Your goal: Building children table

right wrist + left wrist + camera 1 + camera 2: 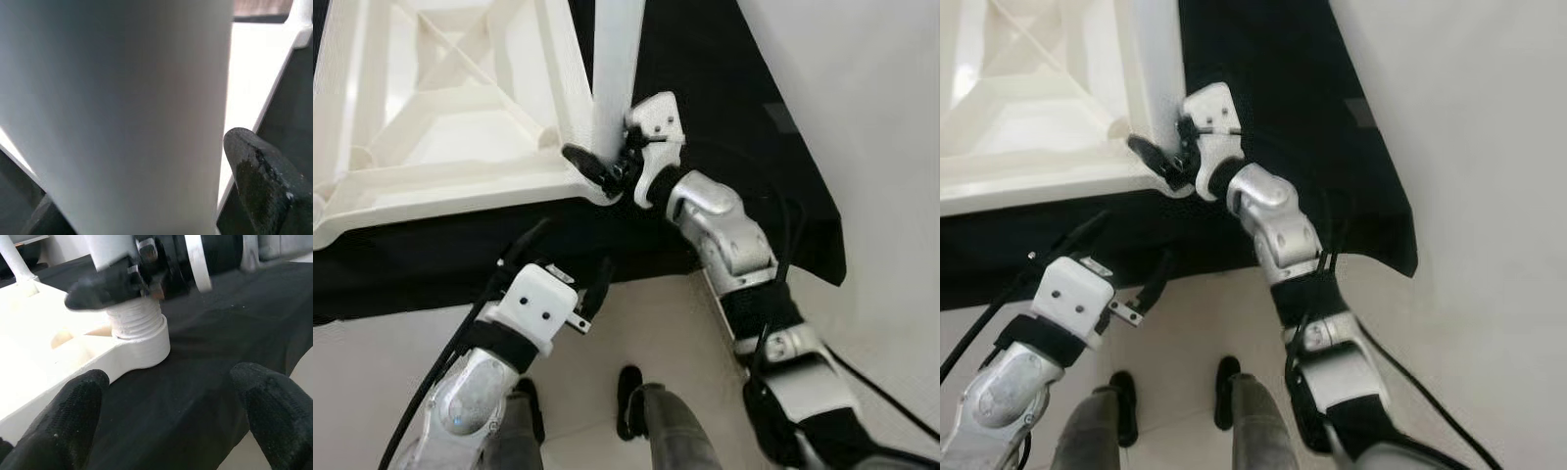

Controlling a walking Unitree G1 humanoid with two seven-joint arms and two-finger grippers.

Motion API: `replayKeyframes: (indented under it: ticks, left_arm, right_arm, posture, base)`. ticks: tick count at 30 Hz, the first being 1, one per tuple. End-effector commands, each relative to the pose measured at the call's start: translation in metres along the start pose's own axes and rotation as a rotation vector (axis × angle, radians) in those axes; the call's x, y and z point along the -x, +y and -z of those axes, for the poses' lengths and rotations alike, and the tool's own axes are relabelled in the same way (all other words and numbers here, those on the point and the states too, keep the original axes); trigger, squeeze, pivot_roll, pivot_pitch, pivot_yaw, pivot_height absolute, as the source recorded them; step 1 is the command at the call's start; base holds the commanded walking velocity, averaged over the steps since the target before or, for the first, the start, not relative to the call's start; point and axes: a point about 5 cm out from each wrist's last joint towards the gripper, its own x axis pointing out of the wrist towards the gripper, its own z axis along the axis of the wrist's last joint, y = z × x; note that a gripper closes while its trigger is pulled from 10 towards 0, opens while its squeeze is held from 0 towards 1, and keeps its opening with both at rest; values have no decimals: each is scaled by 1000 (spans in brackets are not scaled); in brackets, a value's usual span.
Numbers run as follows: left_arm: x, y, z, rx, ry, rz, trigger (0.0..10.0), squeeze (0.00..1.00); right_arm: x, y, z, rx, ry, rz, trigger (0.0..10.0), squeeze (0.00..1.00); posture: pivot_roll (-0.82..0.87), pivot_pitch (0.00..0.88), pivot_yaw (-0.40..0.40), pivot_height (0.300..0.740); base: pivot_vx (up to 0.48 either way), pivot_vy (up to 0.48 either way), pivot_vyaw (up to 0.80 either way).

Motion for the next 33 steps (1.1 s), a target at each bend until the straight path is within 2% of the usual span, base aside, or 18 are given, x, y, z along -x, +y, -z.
replayKeyframes:
  ticks: [1,3,4,6,9,13,14,15,16,25,28,29,31,32,33]
  left_arm:
    - [4,-5,0,13,6,6,10000,0]
    - [4,-5,0,13,6,6,10000,0]
    - [4,-5,0,12,7,5,10000,0]
    - [4,-5,0,12,7,5,10000,0]
    - [4,-6,-1,13,8,5,10000,0]
    - [4,-6,-1,13,8,5,10000,0]
    - [5,-6,-1,12,8,3,10000,0]
    - [5,-6,-1,12,8,3,10000,0]
    - [5,-6,-2,12,9,2,10000,0]
    - [6,-6,-2,13,10,0,10000,0]
    - [7,-4,-2,6,11,-8,10000,0]
    - [8,-3,-3,1,12,-14,10000,0]
    - [8,-3,-3,1,12,-14,10000,0]
    - [8,-1,-3,-4,12,-21,10000,0]
    - [8,-1,-3,-4,12,-21,10000,0]
  right_arm:
    - [-1,-3,-8,20,-26,-100,10000,0]
    - [-2,-3,-9,24,-28,-117,10000,0]
    - [-3,-3,-11,41,-30,-166,10000,0]
    - [-3,-3,-11,41,-30,-166,10000,0]
    - [-8,-1,-19,49,-41,-356,10000,0]
    - [-9,-3,-23,27,-51,-447,10000,0]
    - [-9,-3,-25,15,-63,-509,3176,0]
    - [-9,-3,-25,15,-63,-509,3176,0]
    - [-9,-6,-28,-7,-68,-563,0,0]
    - [-10,-7,-23,7,-23,-600,0,0]
    - [-9,-10,-12,26,34,-537,0,0]
    - [-7,-13,-2,55,84,-474,0,0]
    - [-7,-13,-2,55,84,-474,0,0]
    - [-4,-17,10,50,146,-398,0,0]
    - [-4,-17,10,50,146,-398,0,0]
  posture:
    - [171,359,-156,740]
    - [171,359,-156,740]
    - [171,359,-156,740]
    - [171,359,-156,740]
    - [180,362,-156,740]
    - [183,362,-158,740]
    - [185,362,-159,740]
    - [185,362,-159,740]
    - [187,362,-160,740]
    - [193,362,-161,740]
    - [194,360,-168,740]
    - [195,361,-171,740]
    - [195,361,-171,740]
    - [196,361,-180,740]
    - [196,361,-180,740]
  base:
    - [0,0,0]
    - [0,0,0]
    - [0,0,0]
    - [0,0,0]
    - [0,0,0]
    - [0,0,0]
    - [0,0,0]
    - [0,0,0]
    - [0,0,0]
    - [0,0,0]
    - [0,0,0]
    - [0,0,0]
    - [0,0,0]
    - [0,0,0]
    - [0,0,0]
